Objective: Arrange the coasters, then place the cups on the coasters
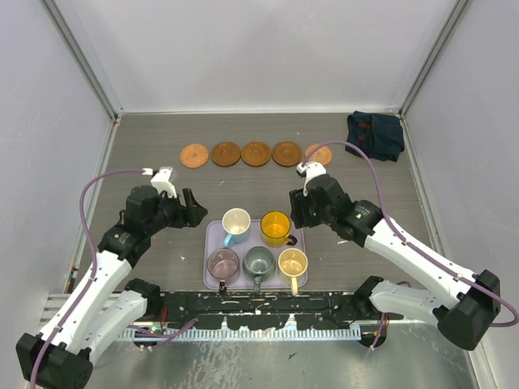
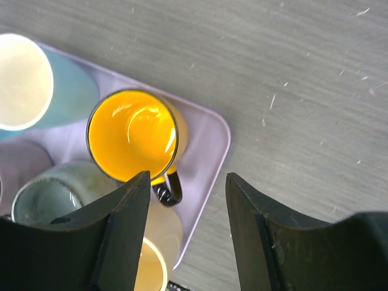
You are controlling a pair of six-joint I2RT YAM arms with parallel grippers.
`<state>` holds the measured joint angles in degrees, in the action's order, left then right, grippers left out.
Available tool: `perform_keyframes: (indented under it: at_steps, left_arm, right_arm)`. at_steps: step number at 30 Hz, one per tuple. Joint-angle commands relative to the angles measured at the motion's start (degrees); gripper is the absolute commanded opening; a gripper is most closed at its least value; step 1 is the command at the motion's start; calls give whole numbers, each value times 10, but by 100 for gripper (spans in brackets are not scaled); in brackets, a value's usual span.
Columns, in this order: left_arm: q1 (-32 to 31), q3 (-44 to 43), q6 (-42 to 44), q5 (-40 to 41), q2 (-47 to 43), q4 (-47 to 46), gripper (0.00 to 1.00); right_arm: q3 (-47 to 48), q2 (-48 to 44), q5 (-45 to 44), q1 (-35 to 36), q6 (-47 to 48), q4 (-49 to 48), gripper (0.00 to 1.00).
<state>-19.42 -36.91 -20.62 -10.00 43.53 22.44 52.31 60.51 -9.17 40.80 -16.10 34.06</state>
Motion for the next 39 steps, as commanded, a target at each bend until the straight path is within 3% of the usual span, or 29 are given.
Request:
perform_keyframes:
  at_steps: [1, 12, 28, 39]
  left_arm:
    - [-7, 14, -20, -25, -25, 5, 72]
    - [-42, 33, -32, -26, -29, -13, 74]
    - [-177, 29, -38, 43, 24, -29, 73]
    - [-216, 29, -33, 58, 63, -37, 73]
  right_arm:
    - [-21, -25, -14, 31, -47, 22, 57]
    - [-69, -20, -17, 72, -76, 17, 56]
    - [-98, -1, 13, 84, -73, -30, 55]
    - [-101, 47, 20, 85, -61, -55, 54]
